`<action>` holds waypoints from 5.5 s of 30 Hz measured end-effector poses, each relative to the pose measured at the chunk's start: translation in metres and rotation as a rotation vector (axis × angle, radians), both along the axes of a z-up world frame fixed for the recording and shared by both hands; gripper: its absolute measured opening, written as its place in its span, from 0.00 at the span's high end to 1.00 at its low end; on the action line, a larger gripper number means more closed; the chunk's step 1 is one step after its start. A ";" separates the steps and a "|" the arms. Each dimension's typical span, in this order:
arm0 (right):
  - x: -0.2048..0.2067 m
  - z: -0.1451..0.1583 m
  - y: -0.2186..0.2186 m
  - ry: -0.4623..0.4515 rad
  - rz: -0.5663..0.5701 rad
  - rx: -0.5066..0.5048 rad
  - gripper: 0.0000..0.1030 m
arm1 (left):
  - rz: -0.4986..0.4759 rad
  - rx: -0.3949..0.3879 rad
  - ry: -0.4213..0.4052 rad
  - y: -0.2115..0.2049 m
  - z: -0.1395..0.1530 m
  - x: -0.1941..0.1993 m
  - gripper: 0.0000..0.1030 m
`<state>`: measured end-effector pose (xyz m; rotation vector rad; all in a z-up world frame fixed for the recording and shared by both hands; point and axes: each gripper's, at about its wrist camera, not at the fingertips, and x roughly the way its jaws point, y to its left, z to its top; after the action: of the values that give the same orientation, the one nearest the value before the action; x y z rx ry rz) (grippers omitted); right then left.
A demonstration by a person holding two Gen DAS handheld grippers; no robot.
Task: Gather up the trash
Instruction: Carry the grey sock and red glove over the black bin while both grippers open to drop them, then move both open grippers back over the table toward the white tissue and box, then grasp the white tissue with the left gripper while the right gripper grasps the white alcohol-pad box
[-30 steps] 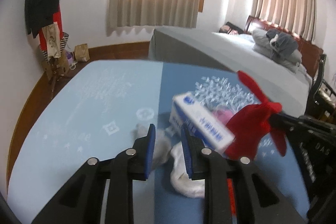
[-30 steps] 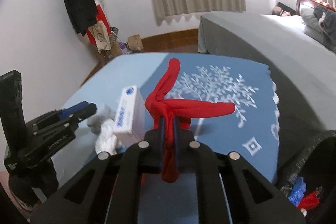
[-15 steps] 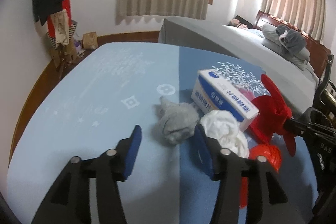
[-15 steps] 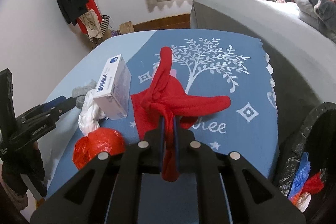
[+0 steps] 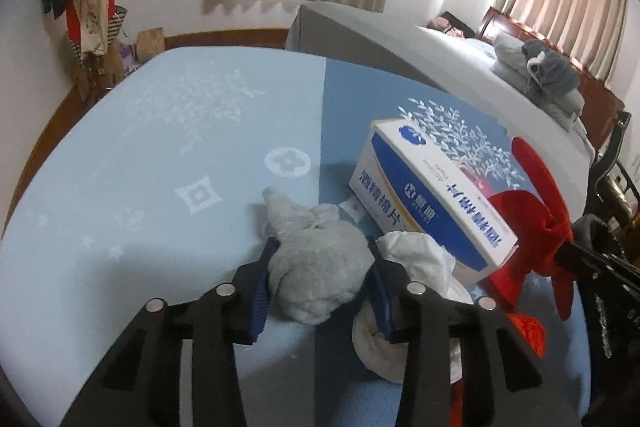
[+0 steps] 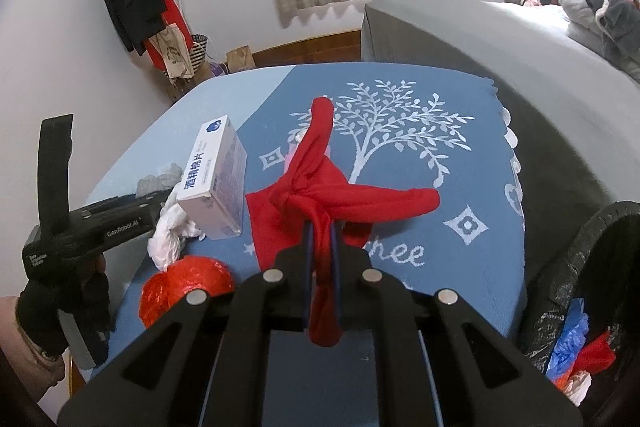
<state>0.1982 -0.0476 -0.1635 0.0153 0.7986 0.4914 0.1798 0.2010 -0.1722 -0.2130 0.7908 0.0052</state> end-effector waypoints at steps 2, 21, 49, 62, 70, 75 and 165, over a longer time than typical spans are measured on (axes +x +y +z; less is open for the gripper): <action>-0.002 0.003 -0.001 -0.008 0.001 0.004 0.92 | 0.011 0.018 -0.028 -0.001 0.006 -0.007 0.60; -0.034 0.070 -0.036 -0.144 -0.032 0.062 0.92 | -0.090 0.072 -0.211 -0.069 0.087 -0.039 0.60; -0.091 0.082 -0.211 -0.197 -0.386 0.005 0.92 | -0.486 -0.023 -0.268 -0.269 0.099 -0.036 0.60; -0.117 0.055 -0.274 -0.149 -0.535 -0.040 0.89 | -0.643 -0.063 -0.235 -0.351 0.080 -0.038 0.58; -0.131 0.042 -0.294 -0.134 -0.602 -0.062 0.44 | -0.660 -0.078 -0.228 -0.355 0.080 -0.036 0.35; -0.140 0.047 -0.292 -0.169 -0.646 -0.061 0.08 | -0.586 -0.051 -0.259 -0.329 0.089 -0.036 0.20; -0.001 0.025 0.008 -0.142 -0.109 -0.009 0.06 | 0.010 0.105 -0.110 -0.007 0.032 -0.030 0.66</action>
<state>0.1969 -0.0397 -0.1390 0.0150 0.6568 0.3814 0.1500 0.1944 -0.1399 -0.1163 0.6781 0.0443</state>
